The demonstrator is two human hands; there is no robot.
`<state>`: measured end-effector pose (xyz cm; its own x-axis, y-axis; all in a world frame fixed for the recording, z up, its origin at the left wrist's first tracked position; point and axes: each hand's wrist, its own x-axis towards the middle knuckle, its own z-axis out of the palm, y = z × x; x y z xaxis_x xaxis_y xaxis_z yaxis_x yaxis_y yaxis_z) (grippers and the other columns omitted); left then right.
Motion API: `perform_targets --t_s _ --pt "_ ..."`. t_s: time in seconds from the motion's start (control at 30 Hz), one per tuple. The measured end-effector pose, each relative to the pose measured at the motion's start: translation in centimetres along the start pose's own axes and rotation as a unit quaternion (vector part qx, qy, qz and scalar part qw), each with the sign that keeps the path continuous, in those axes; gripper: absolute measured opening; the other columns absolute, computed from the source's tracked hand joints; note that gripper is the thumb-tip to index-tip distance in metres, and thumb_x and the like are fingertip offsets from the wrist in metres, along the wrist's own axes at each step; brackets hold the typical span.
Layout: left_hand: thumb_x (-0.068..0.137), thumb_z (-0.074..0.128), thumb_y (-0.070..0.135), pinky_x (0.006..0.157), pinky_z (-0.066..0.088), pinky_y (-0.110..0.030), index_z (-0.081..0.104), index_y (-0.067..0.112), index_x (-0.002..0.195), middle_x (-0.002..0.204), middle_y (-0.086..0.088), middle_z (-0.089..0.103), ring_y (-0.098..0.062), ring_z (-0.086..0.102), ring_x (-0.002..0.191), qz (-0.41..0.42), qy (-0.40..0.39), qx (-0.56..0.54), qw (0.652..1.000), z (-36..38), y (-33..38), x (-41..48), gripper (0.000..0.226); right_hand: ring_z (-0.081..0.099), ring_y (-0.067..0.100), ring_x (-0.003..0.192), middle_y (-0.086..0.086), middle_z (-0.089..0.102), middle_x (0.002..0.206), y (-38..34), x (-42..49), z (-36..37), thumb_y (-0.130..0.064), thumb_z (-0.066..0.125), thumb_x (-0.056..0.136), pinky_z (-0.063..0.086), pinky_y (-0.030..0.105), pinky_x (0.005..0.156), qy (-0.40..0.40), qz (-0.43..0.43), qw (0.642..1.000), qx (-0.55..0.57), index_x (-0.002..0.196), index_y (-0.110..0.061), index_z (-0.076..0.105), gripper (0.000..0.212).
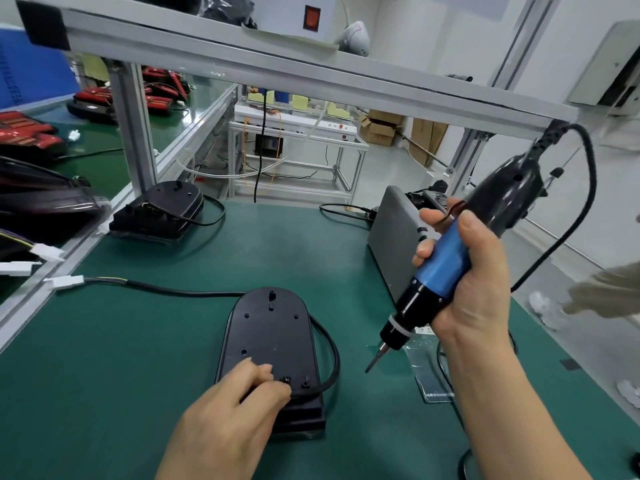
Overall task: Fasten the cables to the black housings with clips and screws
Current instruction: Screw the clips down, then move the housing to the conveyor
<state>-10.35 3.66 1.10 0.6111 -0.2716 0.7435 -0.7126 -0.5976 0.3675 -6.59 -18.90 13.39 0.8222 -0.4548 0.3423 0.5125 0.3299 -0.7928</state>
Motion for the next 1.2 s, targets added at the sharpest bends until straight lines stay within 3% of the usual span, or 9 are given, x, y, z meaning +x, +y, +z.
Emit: perform_targets --t_s 0.27,0.33,0.47,0.6,0.77,0.93,1.2 --pt "0.084 0.051 0.025 0.074 0.058 -0.027 0.056 0.03 0.085 0.085 0.009 0.055 0.001 0.059 0.095 -0.003 -0.013 -0.005 1.0 0.1 -0.4 -0.5 0.006 0.055 0.013 0.051 0.004 0.068 0.085 0.7 -0.8 4.4 -0.029 0.061 0.084 0.047 0.021 0.049 -0.068 0.016 0.995 0.065 0.092 -0.016 0.057 0.016" --pt "0.084 0.051 0.026 0.071 0.057 -0.024 0.055 0.03 0.085 0.082 0.008 0.059 0.0 0.059 0.095 -0.003 -0.017 -0.004 1.0 0.0 -0.4 -0.5 0.006 0.055 0.013 0.05 0.003 0.068 0.085 1.2 -1.2 5.5 -0.03 0.064 0.08 0.046 0.021 0.047 -0.092 0.026 0.994 0.054 0.086 -0.018 0.062 0.013" --pt "0.083 0.052 0.026 0.067 0.058 -0.025 0.054 0.031 0.086 0.082 0.006 0.061 -0.001 0.061 0.094 -0.012 -0.022 -0.013 1.0 -0.1 -0.4 -0.4 0.006 0.056 0.015 0.048 0.003 0.068 0.084 2.4 -1.7 6.8 -0.031 0.068 0.073 0.044 0.022 0.047 -0.106 0.044 0.993 0.034 0.095 -0.014 0.057 0.031" --pt "0.083 0.053 0.025 0.07 0.057 -0.024 0.055 0.031 0.085 0.081 0.006 0.06 -0.001 0.061 0.094 -0.012 -0.022 -0.019 1.0 0.0 -0.5 -0.5 0.007 0.055 0.015 0.048 0.004 0.067 0.083 3.3 -1.9 7.2 -0.024 0.063 0.081 0.044 0.023 0.047 -0.107 0.051 0.993 0.011 0.094 -0.013 0.056 0.019" --pt "0.084 0.051 0.023 0.075 0.053 -0.019 0.069 0.022 0.074 0.077 0.006 0.06 -0.001 0.061 0.092 -0.004 -0.023 -0.004 1.0 0.2 -0.7 -0.5 0.02 0.054 0.015 0.048 0.003 0.067 0.083 3.6 -1.9 7.4 -0.024 0.062 0.08 0.044 0.023 0.047 -0.105 0.051 0.993 -0.004 0.095 -0.011 0.054 0.021" --pt "0.083 0.052 0.023 0.078 0.054 -0.02 0.069 0.022 0.074 0.077 0.006 0.06 -0.002 0.064 0.09 -0.005 -0.025 -0.006 1.0 0.1 -0.6 -0.5 0.02 0.054 0.015 0.047 0.003 0.067 0.082 3.8 -1.8 7.5 -0.023 0.061 0.081 0.045 0.024 0.047 -0.105 0.052 0.993 0.001 0.097 -0.009 0.054 0.023" --pt "0.084 0.051 0.021 0.065 0.056 -0.024 0.071 0.02 0.073 0.076 0.004 0.061 -0.005 0.067 0.088 -0.009 -0.032 0.006 0.999 -0.2 -0.4 -0.3 0.022 0.055 0.015 0.048 0.003 0.066 0.081 4.0 -1.8 7.6 -0.024 0.061 0.081 0.045 0.024 0.047 -0.119 0.058 0.991 -0.001 0.096 -0.01 0.054 0.021"
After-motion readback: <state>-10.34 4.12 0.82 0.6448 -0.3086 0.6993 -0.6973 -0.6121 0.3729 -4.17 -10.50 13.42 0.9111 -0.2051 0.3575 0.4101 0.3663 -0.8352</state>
